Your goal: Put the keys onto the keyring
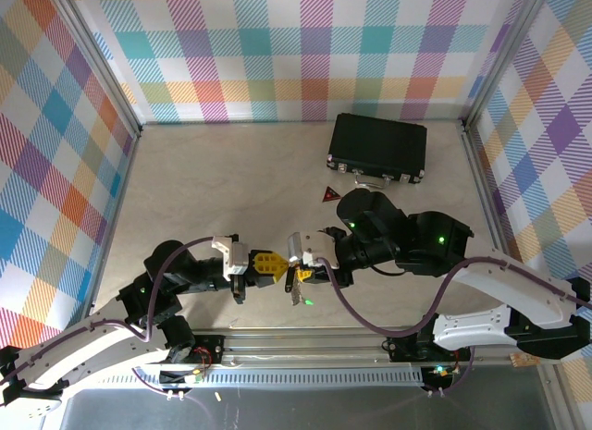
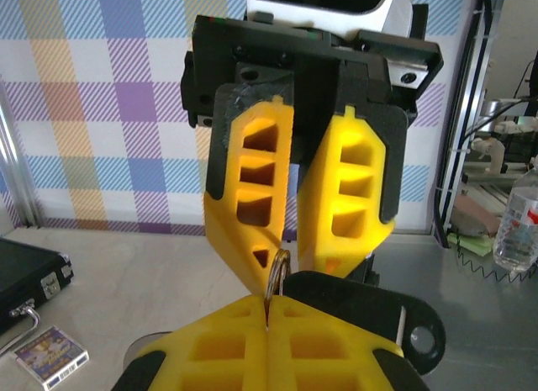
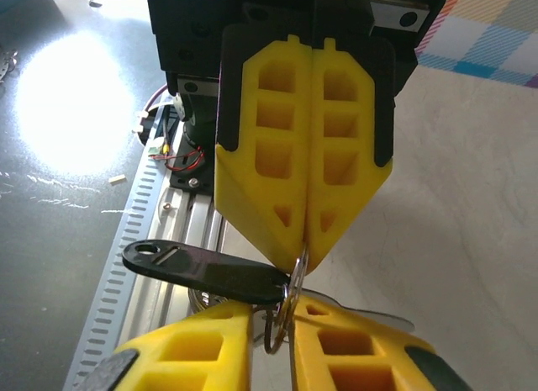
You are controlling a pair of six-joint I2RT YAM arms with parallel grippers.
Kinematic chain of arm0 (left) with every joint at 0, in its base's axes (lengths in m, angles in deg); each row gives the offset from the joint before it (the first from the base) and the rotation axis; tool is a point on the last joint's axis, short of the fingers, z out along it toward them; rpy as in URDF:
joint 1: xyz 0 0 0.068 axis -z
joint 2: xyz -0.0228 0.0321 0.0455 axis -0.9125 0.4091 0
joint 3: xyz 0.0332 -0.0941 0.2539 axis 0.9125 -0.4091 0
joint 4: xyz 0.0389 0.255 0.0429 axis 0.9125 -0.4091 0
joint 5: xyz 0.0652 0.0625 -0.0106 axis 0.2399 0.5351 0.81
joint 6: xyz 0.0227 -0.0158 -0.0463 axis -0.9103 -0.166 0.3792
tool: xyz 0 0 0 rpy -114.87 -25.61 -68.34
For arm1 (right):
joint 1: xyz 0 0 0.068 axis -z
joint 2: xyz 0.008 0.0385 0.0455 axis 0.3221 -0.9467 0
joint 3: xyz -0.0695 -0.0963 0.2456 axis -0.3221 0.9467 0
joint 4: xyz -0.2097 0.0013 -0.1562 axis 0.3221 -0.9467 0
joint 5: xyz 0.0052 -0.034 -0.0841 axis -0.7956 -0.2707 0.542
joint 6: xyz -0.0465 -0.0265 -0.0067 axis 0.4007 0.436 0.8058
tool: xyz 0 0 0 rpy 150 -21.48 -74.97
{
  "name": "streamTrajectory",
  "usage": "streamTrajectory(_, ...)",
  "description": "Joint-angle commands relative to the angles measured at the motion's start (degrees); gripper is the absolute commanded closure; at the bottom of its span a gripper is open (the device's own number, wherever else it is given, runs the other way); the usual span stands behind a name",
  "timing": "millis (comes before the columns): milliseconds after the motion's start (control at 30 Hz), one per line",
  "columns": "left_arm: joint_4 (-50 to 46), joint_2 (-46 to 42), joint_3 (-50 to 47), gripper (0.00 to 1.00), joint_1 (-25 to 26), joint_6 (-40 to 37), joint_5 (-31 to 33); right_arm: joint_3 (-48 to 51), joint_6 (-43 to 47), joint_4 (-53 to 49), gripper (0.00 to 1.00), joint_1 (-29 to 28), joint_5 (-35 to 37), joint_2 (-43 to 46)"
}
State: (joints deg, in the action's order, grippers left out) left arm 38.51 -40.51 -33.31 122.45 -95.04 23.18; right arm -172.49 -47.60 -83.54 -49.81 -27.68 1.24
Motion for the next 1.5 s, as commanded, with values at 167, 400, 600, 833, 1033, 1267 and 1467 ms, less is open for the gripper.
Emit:
streamTrajectory(167, 4.97, -1.17, -0.63, 1.0, 0.38, 1.39, -1.28, 1.14, 0.61, 3.58, 1.0, -0.33, 0.63, 0.72)
streamTrajectory(400, -9.59, 0.26, 4.36, 0.89, 0.44, -5.46, 2.28, -1.66, 3.49, -1.77, 1.0, -0.36, 0.59, -1.28)
streamTrajectory(600, -17.05, 3.62, 8.39, 0.81, 0.53, -9.71, 3.39, -5.45, 5.54, -5.59, 1.0, -1.1, -0.33, -4.72)
streamTrajectory(833, -16.94, 4.03, 8.62, 0.96, 0.71, -10.39, 3.26, -6.19, 5.72, -6.19, 1.0, -1.54, -0.36, -5.6)
streamTrajectory(1033, -10.17, 0.78, 6.31, 1.0, 0.71, -6.31, 1.54, -5.01, 4.01, -4.06, 1.0, -1.54, -0.46, -3.65)
streamTrajectory(1267, 3.7, -3.99, 0.89, 1.0, 0.71, 0.86, -0.35, 1.17, 1.19, 3.45, 0.92, -1.54, -3.62, 2.13)
streamTrajectory(1467, 5.03, -3.08, 0.78, 1.0, 0.71, 1.69, -1.89, 1.38, 0.41, 3.86, 0.77, -1.54, -3.76, 3.12)
